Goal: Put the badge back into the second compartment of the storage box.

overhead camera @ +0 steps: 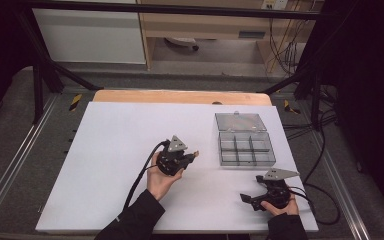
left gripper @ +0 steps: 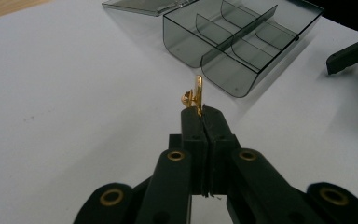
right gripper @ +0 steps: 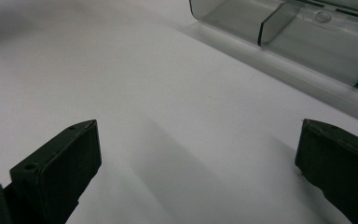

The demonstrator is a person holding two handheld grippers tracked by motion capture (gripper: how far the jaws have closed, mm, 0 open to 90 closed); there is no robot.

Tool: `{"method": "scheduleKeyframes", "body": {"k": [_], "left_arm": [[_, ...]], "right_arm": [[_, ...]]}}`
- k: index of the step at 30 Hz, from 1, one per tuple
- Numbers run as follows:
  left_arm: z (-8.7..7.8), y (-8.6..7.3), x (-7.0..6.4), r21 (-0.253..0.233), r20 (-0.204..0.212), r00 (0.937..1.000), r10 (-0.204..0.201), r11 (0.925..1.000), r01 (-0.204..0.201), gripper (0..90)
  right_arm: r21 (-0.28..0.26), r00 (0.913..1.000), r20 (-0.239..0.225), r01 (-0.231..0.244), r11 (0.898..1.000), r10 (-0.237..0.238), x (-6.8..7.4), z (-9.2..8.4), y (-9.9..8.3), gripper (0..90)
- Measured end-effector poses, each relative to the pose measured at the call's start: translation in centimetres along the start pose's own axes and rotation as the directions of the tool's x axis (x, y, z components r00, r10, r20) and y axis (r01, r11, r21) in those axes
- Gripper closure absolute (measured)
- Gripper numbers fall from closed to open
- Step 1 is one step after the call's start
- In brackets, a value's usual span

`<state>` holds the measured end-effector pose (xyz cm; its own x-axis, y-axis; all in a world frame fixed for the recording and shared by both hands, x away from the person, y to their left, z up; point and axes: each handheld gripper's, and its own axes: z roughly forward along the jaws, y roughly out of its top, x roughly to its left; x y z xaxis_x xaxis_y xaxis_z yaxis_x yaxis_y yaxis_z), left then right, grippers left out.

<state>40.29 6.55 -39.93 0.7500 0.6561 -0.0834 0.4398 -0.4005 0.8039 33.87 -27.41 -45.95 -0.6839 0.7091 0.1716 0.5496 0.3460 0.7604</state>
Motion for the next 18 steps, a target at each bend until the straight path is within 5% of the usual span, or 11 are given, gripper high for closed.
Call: {"method": "scheduleKeyframes", "body": {"k": [18], "left_arm": [[1.8,2.0,-1.1,-0.006,0.012,0.9998,0.018,0.9998,-0.018,88.4]], "right_arm": [[0.000,1.0000,0.001,0.001,1.000,-0.001,0.0,-0.1,0.0,0.6]]}}
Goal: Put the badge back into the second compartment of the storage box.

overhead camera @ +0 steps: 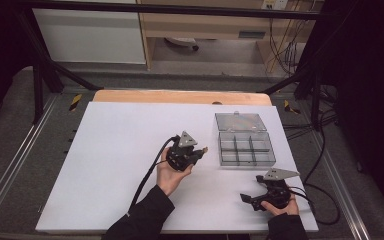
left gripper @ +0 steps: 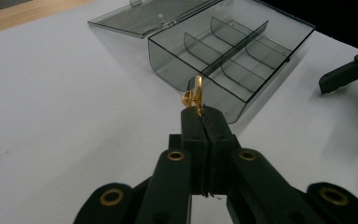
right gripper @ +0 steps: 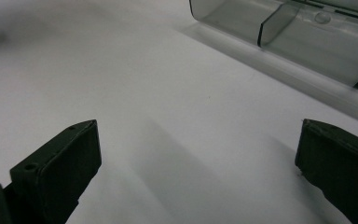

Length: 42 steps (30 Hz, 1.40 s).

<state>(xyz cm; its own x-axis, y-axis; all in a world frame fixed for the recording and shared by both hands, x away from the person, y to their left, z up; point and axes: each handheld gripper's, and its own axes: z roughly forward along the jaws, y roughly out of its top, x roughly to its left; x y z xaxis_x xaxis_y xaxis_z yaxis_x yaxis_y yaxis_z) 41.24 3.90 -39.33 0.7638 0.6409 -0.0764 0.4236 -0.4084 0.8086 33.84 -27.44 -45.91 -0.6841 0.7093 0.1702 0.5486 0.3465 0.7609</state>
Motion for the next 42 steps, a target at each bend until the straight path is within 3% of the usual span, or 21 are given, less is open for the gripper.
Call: {"method": "scheduleKeyframes", "body": {"k": [42], "left_arm": [[5.3,4.7,-2.3,-0.008,0.016,0.9993,0.033,0.9994,-0.033,88.4]], "right_arm": [[-0.008,1.0000,-0.002,0.002,1.000,-0.002,0.0,0.0,0.0,0.6]]}}
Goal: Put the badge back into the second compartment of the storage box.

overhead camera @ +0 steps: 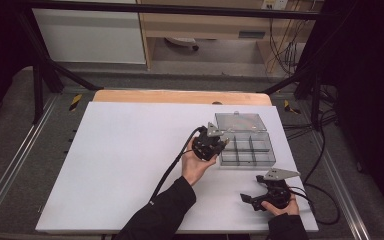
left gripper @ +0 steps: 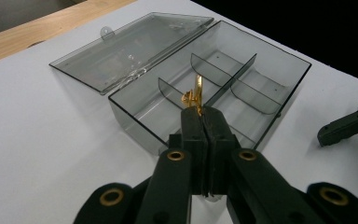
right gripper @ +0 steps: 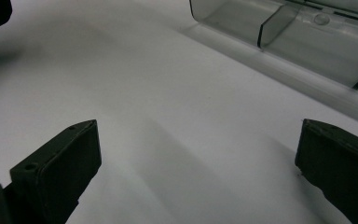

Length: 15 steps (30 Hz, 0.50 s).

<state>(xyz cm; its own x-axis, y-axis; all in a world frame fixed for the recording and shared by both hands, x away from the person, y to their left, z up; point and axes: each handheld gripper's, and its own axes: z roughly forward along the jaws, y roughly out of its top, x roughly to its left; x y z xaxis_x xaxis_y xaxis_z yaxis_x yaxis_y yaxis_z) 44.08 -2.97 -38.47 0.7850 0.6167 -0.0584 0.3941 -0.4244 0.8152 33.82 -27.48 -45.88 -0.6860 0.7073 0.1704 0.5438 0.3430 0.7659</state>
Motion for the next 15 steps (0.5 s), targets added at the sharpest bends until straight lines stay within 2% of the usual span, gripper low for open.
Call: {"method": "scheduleKeyframes", "body": {"k": [15], "left_arm": [[2.3,1.1,-0.5,0.008,0.005,1.0000,-0.007,0.9999,0.007,88.4]], "right_arm": [[0.000,1.0000,0.000,0.005,1.000,-0.005,0.0,0.0,0.0,0.6]]}}
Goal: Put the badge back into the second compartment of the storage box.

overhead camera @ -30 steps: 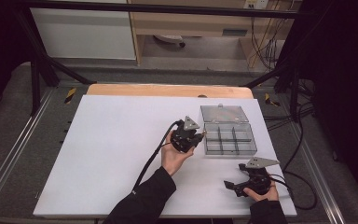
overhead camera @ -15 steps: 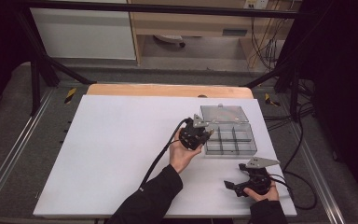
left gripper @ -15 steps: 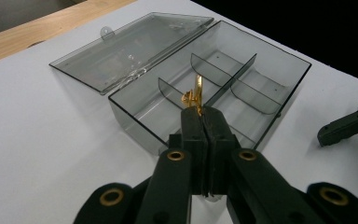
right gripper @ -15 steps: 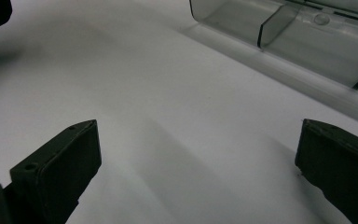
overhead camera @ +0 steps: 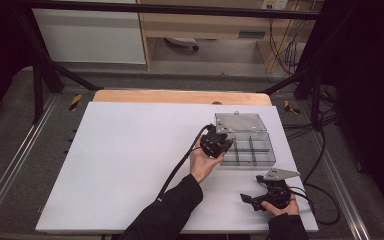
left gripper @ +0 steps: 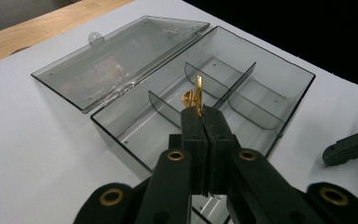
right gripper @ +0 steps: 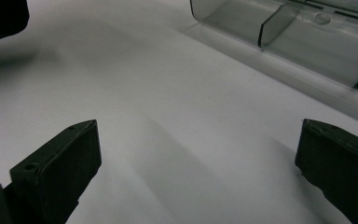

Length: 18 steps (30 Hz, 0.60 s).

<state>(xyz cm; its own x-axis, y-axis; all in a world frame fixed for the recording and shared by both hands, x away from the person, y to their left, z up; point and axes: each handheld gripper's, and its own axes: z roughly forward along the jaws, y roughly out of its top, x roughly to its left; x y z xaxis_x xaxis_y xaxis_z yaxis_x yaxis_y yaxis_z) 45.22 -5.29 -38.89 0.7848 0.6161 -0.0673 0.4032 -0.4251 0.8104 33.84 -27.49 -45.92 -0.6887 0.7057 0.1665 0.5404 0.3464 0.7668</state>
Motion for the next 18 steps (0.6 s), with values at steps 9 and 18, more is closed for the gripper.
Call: {"method": "scheduleKeyframes", "body": {"k": [9,18], "left_arm": [[1.4,0.4,-0.1,0.008,0.001,1.0000,-0.003,1.0000,0.003,88.4],[2.8,0.7,0.0,0.020,-0.001,0.9999,-0.012,0.9997,0.012,88.4]], "right_arm": [[0.000,1.0000,0.000,0.001,1.000,-0.001,0.0,0.0,0.0,0.6],[0.000,1.0000,0.001,0.004,1.000,-0.004,0.0,0.0,0.0,0.6]]}}
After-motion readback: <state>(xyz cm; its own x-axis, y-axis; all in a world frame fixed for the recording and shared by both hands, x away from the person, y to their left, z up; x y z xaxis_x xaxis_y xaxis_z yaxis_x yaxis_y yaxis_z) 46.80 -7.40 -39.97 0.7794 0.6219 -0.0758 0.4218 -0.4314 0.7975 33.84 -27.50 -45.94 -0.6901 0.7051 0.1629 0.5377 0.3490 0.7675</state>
